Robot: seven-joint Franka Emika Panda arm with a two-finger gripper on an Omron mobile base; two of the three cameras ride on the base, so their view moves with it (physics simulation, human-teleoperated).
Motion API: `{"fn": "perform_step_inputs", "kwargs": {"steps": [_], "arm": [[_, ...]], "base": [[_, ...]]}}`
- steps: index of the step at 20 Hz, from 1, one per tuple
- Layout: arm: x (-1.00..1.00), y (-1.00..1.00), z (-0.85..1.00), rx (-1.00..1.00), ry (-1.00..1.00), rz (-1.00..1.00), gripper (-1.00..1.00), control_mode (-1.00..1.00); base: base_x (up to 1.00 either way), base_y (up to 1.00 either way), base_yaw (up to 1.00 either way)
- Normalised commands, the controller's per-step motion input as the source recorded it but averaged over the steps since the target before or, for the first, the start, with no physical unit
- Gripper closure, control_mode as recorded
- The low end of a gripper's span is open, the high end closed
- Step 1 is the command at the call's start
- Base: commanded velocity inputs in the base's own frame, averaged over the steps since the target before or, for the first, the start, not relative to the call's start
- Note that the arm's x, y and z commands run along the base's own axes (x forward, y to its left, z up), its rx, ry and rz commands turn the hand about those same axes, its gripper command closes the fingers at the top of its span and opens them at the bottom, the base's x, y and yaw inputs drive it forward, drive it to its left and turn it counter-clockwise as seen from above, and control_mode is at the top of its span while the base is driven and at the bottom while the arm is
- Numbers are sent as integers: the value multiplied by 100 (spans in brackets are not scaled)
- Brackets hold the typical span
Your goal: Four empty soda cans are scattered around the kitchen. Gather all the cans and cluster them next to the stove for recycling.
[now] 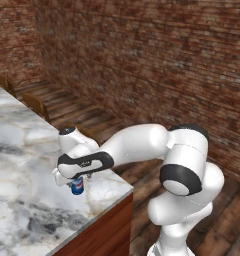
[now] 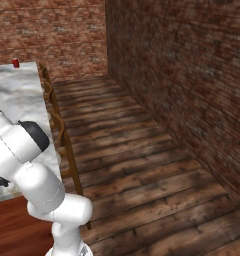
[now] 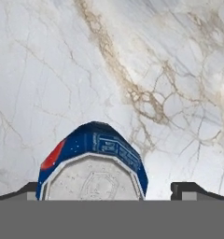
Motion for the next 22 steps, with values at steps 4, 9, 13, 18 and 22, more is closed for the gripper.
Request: {"fn": "perform_step_inputs", "kwargs": {"steps": [4,9,13,18,22], "arm": [[-1,0,-23,0,-2,-2,-100,-100],[0,2,-22,1,-7,0,100,-100],[0,1,-5,0,-4,0,100,-100],[-7,1,1,0,0,0,100,-100],[-11,-3,29,-1,5,-1,100,-100]], "base": [[0,0,0],[0,0,0],[0,0,0],[0,0,0],[0,0,0]]}}
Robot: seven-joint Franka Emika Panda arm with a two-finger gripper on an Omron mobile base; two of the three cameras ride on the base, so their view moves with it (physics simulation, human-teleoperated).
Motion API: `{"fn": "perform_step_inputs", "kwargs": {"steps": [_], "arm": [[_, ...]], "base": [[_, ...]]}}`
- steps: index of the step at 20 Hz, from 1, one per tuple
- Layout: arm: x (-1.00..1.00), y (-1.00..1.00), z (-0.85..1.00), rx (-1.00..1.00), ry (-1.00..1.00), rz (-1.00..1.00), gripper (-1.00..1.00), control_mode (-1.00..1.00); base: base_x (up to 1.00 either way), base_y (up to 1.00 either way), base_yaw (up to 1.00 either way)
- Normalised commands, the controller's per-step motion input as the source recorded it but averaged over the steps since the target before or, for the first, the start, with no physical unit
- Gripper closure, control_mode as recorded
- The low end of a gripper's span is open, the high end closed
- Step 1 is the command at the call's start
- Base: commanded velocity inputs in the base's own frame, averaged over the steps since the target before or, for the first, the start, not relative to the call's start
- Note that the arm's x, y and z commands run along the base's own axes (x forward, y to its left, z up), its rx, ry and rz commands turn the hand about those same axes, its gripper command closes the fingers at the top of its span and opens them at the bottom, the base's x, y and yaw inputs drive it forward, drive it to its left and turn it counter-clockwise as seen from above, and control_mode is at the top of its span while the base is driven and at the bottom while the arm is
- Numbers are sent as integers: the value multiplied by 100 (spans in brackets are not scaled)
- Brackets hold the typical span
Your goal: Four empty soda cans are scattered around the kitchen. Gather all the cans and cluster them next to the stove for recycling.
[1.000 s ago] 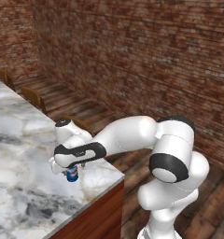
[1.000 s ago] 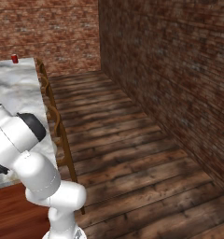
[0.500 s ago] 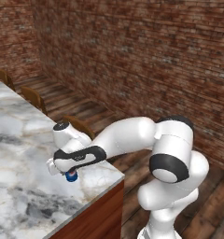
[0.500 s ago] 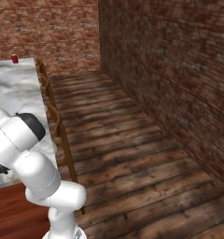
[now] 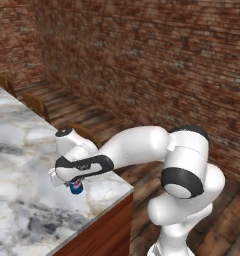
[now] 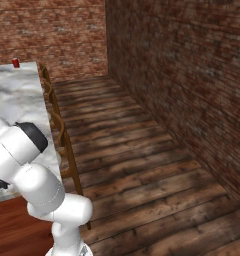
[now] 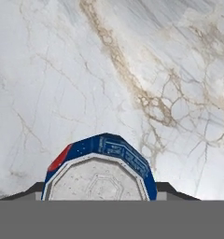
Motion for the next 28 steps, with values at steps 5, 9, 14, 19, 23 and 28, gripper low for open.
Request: {"fn": "perform_step_inputs", "kwargs": {"steps": [5,9,14,19,23,28], "arm": [[-48,-23,79,4,4,0,100,-100],[-61,-33,74,2,4,0,100,-100],[-55,-33,29,1,4,2,100,-100],[-29,-24,8,-1,5,0,100,-100],[-30,-24,0,0,0,0,100,-100],[-19,-6,0,0,0,0,100,-100]], "base": [[0,0,0],[0,0,0],[0,0,0],[0,0,0],[0,0,0],[0,0,0]]}}
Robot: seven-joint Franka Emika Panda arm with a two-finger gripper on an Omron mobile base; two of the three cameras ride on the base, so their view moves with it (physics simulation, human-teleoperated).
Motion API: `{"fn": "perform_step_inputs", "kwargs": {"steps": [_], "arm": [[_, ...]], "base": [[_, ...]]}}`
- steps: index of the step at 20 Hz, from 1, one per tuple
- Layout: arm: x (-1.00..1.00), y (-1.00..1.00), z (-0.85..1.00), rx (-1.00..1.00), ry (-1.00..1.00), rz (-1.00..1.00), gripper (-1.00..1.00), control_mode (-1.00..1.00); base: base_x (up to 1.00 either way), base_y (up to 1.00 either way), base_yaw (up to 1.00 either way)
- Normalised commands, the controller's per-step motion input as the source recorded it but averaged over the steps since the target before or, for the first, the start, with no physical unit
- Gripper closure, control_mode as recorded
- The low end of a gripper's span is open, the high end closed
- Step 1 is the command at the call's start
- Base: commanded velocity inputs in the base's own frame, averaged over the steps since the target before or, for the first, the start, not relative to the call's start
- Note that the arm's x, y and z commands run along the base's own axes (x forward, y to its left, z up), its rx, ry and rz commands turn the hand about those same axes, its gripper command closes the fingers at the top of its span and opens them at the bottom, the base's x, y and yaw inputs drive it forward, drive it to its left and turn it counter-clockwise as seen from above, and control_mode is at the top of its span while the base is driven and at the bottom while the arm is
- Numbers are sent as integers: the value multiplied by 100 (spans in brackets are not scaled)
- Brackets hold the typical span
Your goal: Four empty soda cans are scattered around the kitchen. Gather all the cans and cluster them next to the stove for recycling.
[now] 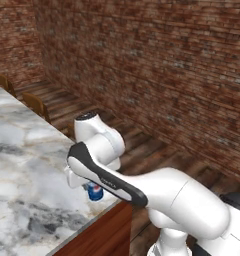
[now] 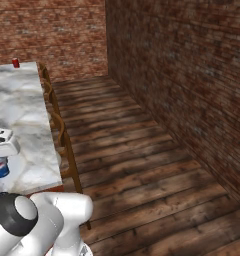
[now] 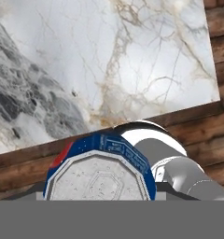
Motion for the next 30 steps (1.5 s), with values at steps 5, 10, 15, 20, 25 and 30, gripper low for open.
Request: {"fn": "perform_step_inputs", "kwargs": {"steps": [5,10,15,20,25,30], "arm": [[-4,-2,0,0,0,0,100,100],[0,0,0,0,0,0,100,100],[0,0,0,0,0,0,100,100],[0,0,0,0,0,0,100,100],[0,0,0,0,0,0,100,100],[0,0,0,0,0,0,100,100]], "base": [[-2,-2,-1],[-50,9,-1],[-84,18,-4],[-88,4,-8],[-72,20,-6],[-55,79,-1]]}}
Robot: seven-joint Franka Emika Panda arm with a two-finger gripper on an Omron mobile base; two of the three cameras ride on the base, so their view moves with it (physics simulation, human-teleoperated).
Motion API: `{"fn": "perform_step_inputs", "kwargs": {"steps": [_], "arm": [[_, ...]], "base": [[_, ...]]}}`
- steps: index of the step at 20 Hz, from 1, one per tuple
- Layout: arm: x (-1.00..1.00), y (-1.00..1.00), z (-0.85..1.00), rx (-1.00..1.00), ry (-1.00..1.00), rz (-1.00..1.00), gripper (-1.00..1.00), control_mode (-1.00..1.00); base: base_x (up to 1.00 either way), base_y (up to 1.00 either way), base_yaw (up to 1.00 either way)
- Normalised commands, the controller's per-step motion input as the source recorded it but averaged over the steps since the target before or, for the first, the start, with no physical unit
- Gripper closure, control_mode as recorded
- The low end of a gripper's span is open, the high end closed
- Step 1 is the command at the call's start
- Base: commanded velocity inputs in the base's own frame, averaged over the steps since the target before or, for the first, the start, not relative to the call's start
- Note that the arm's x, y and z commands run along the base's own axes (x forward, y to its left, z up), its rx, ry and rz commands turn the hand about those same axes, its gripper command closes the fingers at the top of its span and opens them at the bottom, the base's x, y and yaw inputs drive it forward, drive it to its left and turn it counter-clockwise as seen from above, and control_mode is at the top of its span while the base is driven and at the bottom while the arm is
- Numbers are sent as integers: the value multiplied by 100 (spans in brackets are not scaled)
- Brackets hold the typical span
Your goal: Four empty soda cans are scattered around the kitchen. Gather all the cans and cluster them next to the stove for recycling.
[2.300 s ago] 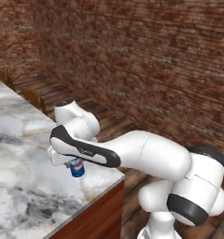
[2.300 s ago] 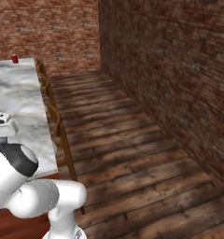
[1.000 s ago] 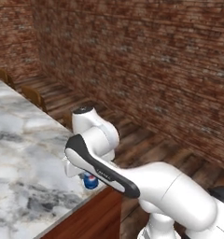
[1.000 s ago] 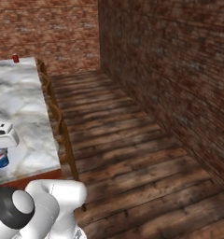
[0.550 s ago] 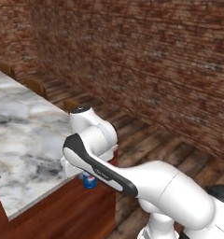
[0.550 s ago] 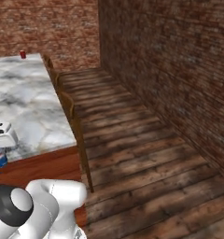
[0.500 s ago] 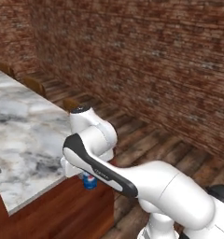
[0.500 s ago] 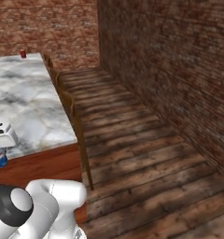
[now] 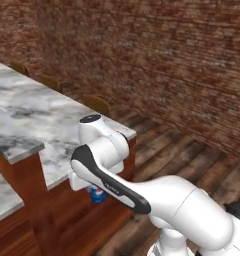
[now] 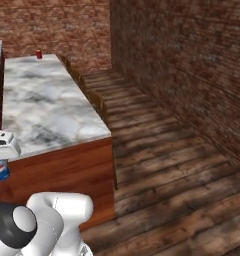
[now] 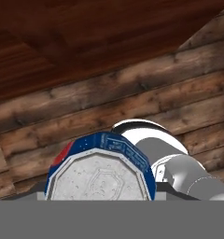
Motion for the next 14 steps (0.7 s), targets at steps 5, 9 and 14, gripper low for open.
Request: {"fn": "perform_step_inputs", "kwargs": {"steps": [5,9,14], "arm": [[0,0,0,0,0,0,100,100],[0,0,0,0,0,0,100,100],[0,0,0,0,0,0,100,100]], "base": [[-56,73,-5],[-37,82,-4],[-2,85,0]]}}
